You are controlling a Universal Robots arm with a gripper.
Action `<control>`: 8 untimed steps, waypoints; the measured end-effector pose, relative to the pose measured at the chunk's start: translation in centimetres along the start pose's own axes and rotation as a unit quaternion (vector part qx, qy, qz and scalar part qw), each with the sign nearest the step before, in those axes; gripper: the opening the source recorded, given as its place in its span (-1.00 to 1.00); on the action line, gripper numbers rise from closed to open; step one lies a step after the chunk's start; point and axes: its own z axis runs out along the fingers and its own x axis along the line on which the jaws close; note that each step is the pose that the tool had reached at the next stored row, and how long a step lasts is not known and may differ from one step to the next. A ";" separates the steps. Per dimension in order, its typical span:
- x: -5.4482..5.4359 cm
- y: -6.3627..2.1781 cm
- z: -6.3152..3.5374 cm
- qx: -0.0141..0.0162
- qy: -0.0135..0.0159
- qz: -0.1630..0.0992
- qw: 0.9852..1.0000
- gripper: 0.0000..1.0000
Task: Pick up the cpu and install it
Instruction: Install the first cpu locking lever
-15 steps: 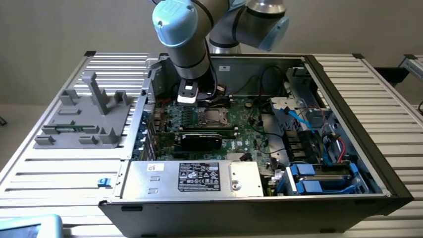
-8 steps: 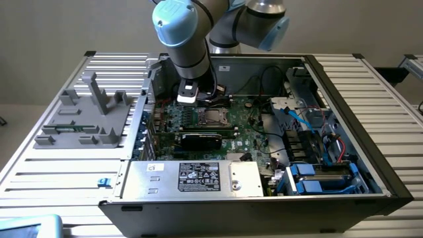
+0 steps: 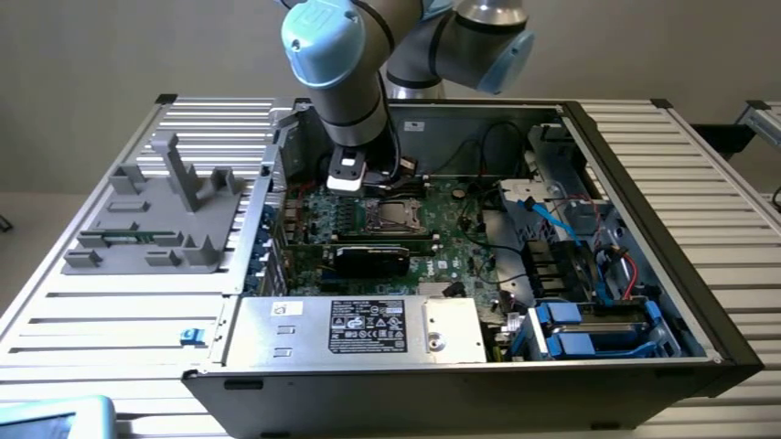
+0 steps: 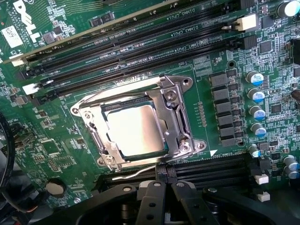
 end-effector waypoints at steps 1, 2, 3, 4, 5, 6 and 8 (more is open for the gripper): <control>0.0 0.01 0.01 0.000 0.000 0.000 1.000 -0.78; 0.0 0.02 0.03 0.000 0.000 0.000 1.000 -0.78; 0.0 0.02 0.04 0.000 0.000 0.000 1.000 -0.78; 0.0 0.03 0.05 0.000 0.000 0.001 1.000 -0.78; 0.0 0.04 0.07 0.000 0.000 0.001 1.000 -0.78; 0.0 0.04 0.07 0.000 0.000 0.001 1.000 -0.78; 0.0 0.07 0.08 0.000 0.001 0.001 1.000 -0.78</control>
